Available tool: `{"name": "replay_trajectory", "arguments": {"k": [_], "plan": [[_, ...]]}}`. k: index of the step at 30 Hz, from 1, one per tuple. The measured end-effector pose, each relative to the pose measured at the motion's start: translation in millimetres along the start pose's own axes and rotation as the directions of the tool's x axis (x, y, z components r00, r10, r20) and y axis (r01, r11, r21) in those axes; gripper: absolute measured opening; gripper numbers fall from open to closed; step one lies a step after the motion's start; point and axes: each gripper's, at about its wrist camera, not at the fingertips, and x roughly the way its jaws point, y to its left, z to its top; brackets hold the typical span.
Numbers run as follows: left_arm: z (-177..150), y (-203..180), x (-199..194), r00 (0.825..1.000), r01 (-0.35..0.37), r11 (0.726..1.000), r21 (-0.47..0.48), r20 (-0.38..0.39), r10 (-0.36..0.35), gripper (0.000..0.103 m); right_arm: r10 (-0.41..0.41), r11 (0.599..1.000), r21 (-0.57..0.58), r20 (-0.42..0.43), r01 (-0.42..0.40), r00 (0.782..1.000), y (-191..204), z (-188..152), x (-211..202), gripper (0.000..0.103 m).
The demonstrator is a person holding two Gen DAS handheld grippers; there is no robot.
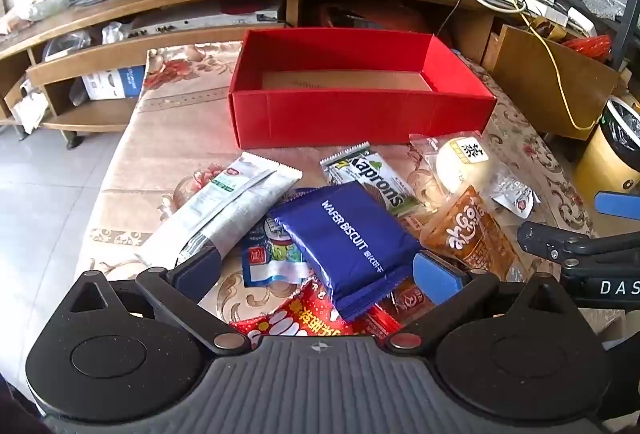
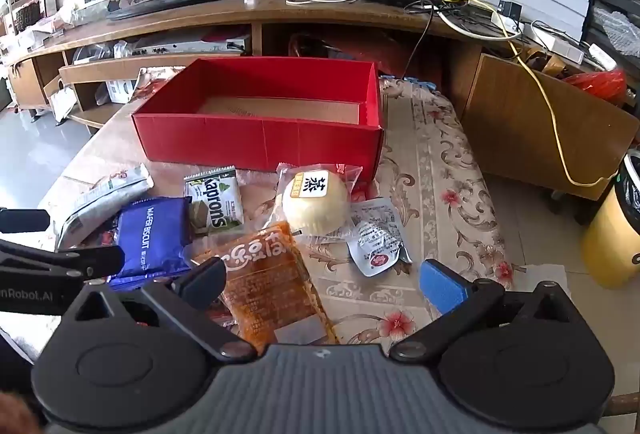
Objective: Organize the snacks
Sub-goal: 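Move both tools toward the snack pile in front of the red box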
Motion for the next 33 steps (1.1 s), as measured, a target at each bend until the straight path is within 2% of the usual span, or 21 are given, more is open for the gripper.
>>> {"name": "replay_trajectory", "arguments": {"k": [18, 33], "plan": [[-5.3, -6.9, 7.2, 0.999, -0.002, 1.0, 0.021, -0.046, 0.003, 0.103, 0.003, 1.0, -0.024, -0.05, -0.004, 0.999, 5.9, -5.6, 9.7, 0.1], [-7.4, -7.0, 8.3, 0.999, 0.002, 1.0, 0.02, -0.051, -0.001, 0.103, 0.002, 1.0, -0.029, -0.065, -0.004, 0.998, 6.5, -8.1, 12.8, 0.1]]}}
